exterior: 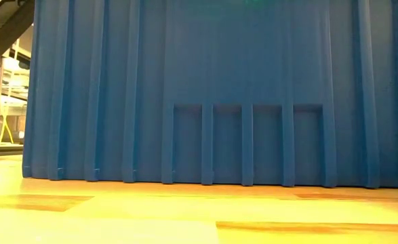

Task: Pick and place slides into bin
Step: Put the gray slipper into the blue bin

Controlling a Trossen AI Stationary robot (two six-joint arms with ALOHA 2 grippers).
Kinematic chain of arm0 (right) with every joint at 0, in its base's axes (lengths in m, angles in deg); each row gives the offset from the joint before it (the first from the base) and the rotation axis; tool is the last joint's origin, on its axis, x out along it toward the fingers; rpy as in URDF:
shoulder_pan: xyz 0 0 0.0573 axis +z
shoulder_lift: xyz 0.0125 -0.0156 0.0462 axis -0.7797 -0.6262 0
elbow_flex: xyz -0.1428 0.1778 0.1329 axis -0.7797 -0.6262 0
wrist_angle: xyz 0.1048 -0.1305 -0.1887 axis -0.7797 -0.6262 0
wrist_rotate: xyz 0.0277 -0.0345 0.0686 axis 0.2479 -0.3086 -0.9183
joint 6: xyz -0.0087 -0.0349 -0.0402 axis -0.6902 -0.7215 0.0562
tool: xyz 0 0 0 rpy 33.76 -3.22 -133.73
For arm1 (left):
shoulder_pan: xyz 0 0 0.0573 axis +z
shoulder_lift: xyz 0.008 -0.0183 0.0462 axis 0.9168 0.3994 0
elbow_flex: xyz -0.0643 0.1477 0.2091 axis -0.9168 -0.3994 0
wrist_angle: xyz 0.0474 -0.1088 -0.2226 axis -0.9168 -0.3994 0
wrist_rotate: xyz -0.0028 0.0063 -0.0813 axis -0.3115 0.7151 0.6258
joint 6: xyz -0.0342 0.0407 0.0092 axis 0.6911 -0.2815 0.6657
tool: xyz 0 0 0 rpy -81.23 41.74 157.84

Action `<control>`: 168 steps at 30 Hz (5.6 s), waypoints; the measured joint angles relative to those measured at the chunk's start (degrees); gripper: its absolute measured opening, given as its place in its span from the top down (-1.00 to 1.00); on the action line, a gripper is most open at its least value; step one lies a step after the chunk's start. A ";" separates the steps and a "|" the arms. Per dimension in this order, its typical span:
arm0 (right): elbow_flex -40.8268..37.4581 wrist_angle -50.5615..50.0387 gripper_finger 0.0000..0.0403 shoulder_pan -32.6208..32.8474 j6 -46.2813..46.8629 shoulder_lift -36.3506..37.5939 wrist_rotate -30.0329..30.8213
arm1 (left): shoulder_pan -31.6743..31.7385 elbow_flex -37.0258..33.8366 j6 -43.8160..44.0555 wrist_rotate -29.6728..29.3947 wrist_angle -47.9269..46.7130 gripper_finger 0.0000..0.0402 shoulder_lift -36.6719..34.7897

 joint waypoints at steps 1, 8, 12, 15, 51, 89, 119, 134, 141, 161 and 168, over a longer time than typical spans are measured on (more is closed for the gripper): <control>0.00 0.00 -0.05 0.00 -0.09 0.00 0.00 | 0.00 0.00 -0.48 0.12 0.03 -0.16 0.00; 0.00 0.00 -0.05 0.00 -0.22 0.00 0.00 | 0.01 0.00 -2.65 2.46 -2.30 -0.49 0.11; 0.00 0.00 -0.05 0.01 0.06 0.00 0.00 | 0.03 0.00 -6.14 1.62 -7.11 -0.53 0.35; 0.00 0.00 -0.05 0.00 0.19 0.00 0.02 | 0.03 0.00 -9.19 0.49 -9.26 -0.53 0.35; 0.00 -1.99 -0.05 0.00 1.31 0.00 0.83 | 0.38 0.24 -14.16 -2.45 -3.31 -0.52 6.94; 0.00 -2.32 -0.04 0.00 2.80 -0.07 2.82 | -1.35 -0.04 -13.28 8.27 8.06 -0.52 16.41; 0.00 -2.32 -0.04 0.00 2.80 -0.07 2.86 | -1.49 -0.02 -6.44 6.72 10.51 0.95 15.92; 0.00 -2.29 -0.04 0.00 2.80 -0.05 2.86 | 0.48 0.04 -5.62 4.80 12.93 0.94 12.92; 0.00 -2.31 -0.04 0.00 2.66 -0.07 2.86 | -0.19 0.04 -7.39 7.04 13.04 0.41 12.94; 0.02 -2.22 -0.04 0.00 2.83 -0.09 2.86 | -0.78 0.01 -10.78 -1.61 13.25 -0.54 13.05; 0.00 -2.16 -0.04 0.00 3.47 -0.13 2.86 | -0.77 -0.04 -11.51 -0.99 12.42 -0.44 14.18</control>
